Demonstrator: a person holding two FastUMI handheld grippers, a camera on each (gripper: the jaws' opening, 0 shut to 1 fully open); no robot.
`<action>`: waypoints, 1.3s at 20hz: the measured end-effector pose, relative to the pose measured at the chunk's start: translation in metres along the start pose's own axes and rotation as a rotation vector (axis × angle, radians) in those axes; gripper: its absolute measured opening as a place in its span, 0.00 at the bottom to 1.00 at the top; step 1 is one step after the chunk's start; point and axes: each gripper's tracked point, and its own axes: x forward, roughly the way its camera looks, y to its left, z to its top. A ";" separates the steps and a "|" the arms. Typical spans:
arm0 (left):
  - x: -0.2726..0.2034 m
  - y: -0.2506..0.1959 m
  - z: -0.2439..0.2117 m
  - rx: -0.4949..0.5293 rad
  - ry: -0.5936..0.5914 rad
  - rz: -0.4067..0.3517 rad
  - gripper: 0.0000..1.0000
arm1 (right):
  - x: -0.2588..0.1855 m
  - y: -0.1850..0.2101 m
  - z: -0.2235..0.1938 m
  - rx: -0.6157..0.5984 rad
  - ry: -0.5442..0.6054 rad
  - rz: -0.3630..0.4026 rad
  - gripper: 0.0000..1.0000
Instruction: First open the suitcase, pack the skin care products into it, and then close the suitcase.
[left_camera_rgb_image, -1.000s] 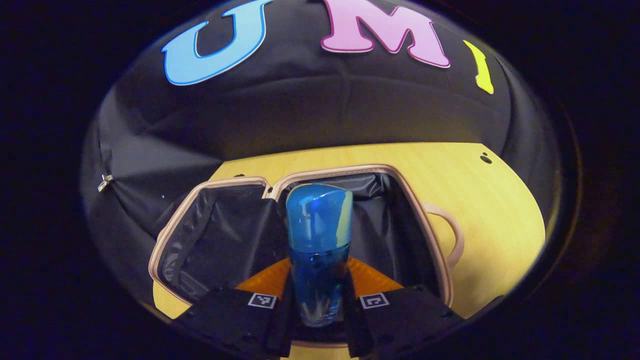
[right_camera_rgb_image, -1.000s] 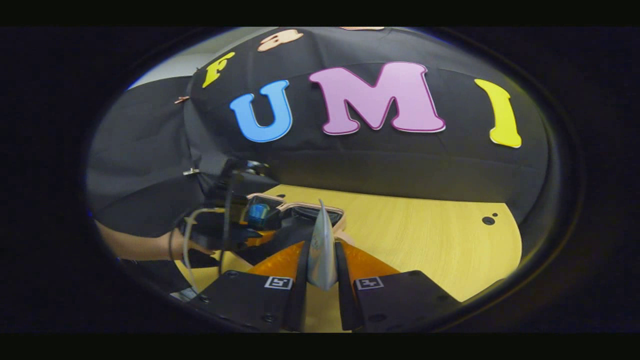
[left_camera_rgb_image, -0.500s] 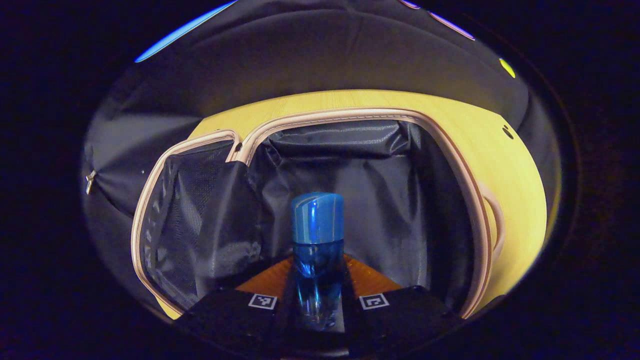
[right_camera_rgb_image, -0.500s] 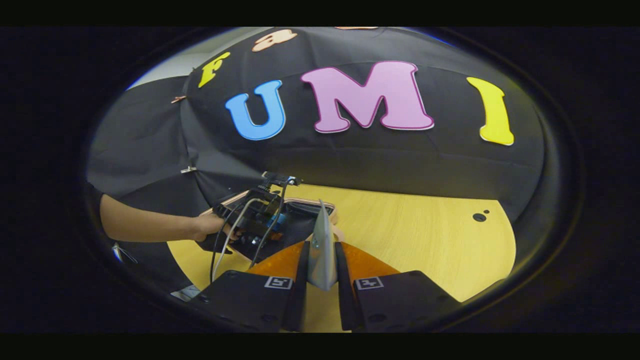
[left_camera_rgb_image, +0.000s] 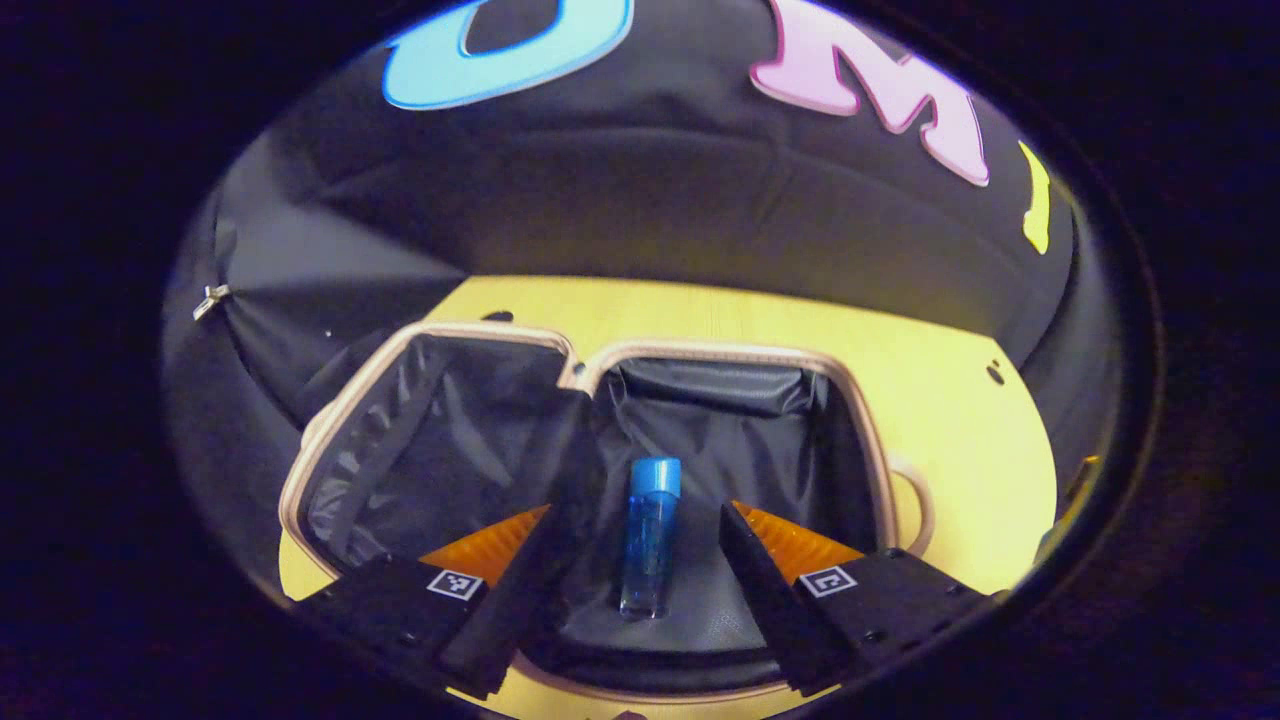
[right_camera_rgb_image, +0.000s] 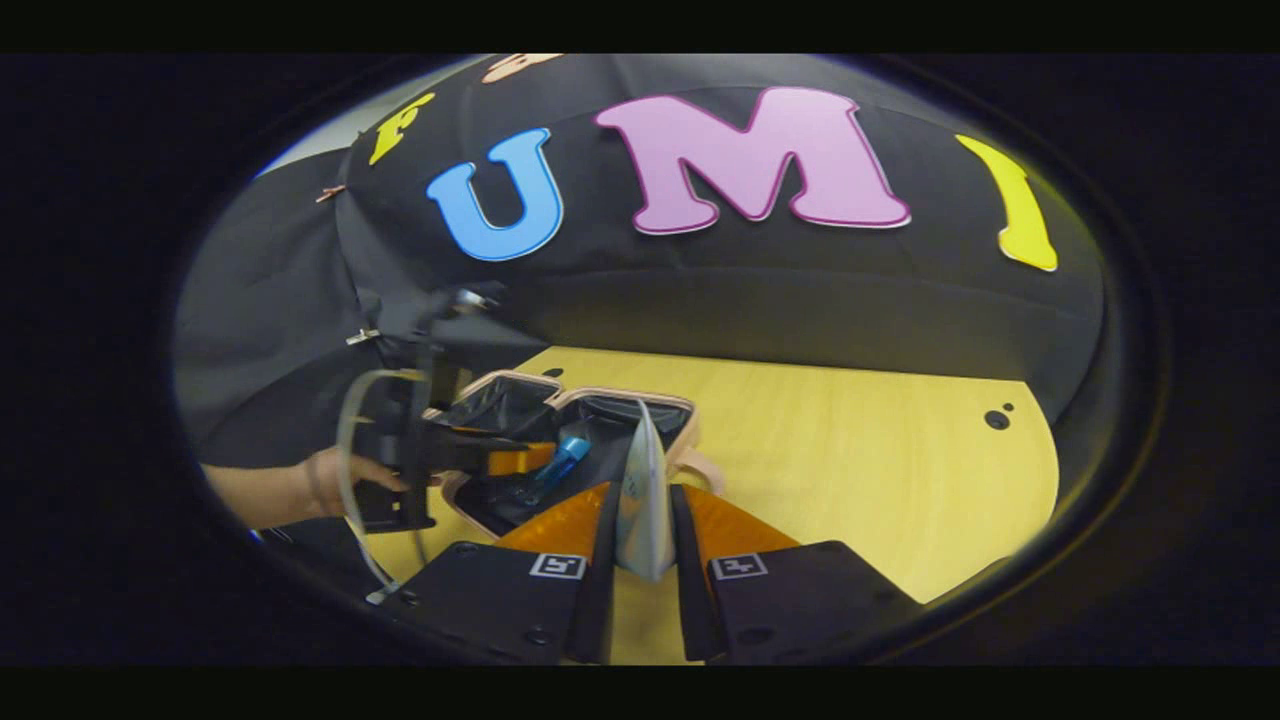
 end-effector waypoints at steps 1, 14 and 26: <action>-0.021 0.014 0.008 -0.005 -0.047 0.008 0.99 | 0.013 0.005 0.001 -0.027 0.013 -0.016 0.30; -0.156 0.080 -0.033 0.000 -0.146 -0.075 0.99 | 0.167 0.053 -0.122 0.083 0.497 -0.189 0.31; -0.152 0.140 -0.052 -0.101 -0.122 -0.009 0.98 | 0.173 0.054 -0.103 0.126 0.482 -0.284 0.77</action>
